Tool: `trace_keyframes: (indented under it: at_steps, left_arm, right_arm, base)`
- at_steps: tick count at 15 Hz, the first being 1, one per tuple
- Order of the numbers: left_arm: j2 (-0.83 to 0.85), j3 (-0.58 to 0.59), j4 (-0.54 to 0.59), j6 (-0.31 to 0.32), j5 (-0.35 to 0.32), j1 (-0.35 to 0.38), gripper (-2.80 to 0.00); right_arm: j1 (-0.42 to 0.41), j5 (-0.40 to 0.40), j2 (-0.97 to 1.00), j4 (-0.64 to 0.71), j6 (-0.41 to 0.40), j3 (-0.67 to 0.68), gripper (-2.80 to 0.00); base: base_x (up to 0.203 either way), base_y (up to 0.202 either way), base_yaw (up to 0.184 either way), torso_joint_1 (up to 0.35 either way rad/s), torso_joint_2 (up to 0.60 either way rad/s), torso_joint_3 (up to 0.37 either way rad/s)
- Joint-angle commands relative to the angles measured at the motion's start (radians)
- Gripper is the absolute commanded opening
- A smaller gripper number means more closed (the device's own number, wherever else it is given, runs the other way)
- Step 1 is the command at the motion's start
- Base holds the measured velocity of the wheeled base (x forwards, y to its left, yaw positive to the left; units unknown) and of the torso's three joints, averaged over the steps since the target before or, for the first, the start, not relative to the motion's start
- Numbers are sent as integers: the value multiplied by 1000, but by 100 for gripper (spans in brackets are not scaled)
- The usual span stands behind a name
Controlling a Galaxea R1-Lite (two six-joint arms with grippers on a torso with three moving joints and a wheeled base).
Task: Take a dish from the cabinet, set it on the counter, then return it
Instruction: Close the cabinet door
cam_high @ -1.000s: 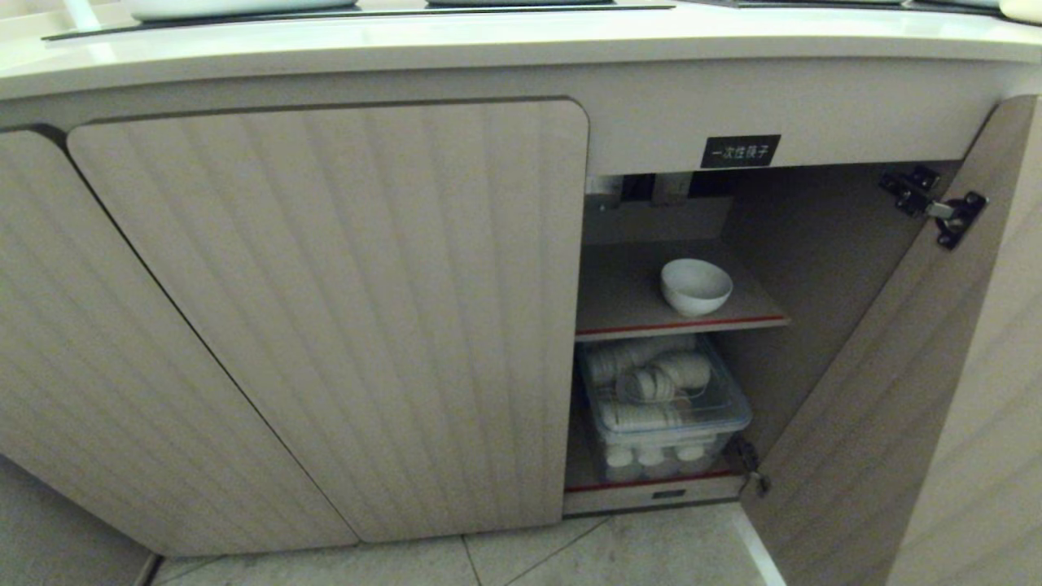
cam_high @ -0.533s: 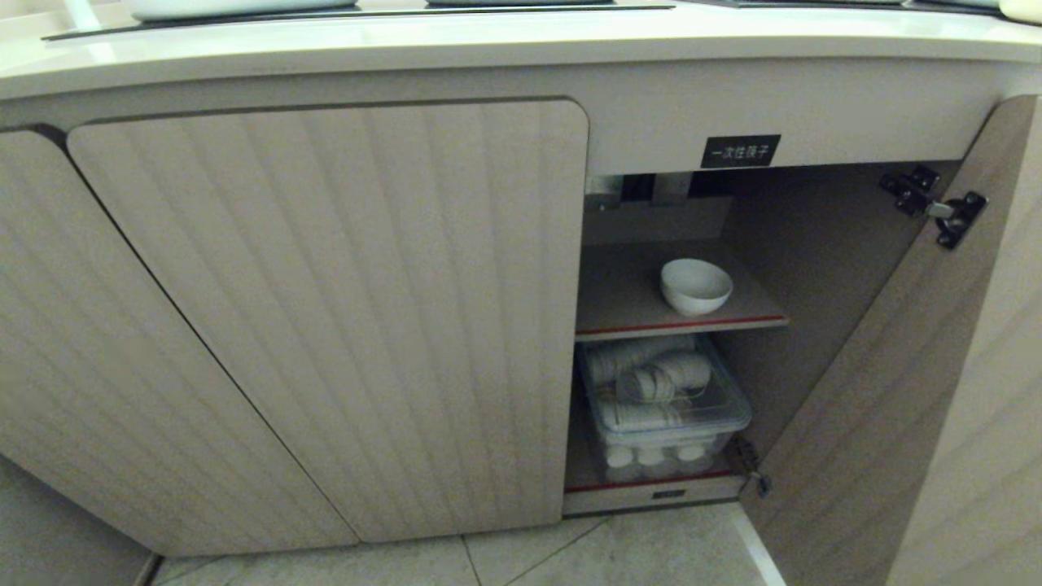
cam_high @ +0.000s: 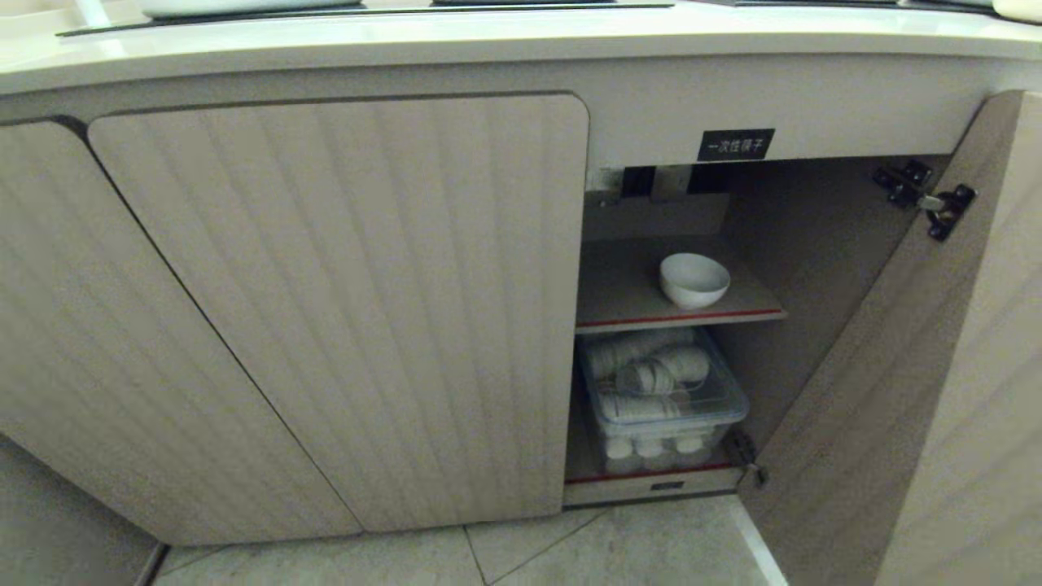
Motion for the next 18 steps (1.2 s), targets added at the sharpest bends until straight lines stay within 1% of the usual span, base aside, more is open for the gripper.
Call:
trace_keyframes:
  at_steps: [1,14,15,18]
  left_arm:
    - [0,0,0,-1,0,0,-280]
    - [0,0,0,1,0,0,-280]
    - [0,0,0,1,0,0,-280]
    - [0,0,0,1,0,0,-280]
  right_arm:
    - [0,0,1,1,-1,0,-280]
    - [0,0,1,0,-1,0,-280]
    - [0,0,1,0,-1,0,-280]
    - [0,0,1,0,-1,0,-280]
  base:
    - [-190,0,3,0,6,2]
    - [-185,0,3,3,1,3]
    - [-136,0,1,-7,-1,4]
    - [0,0,0,0,0,0]
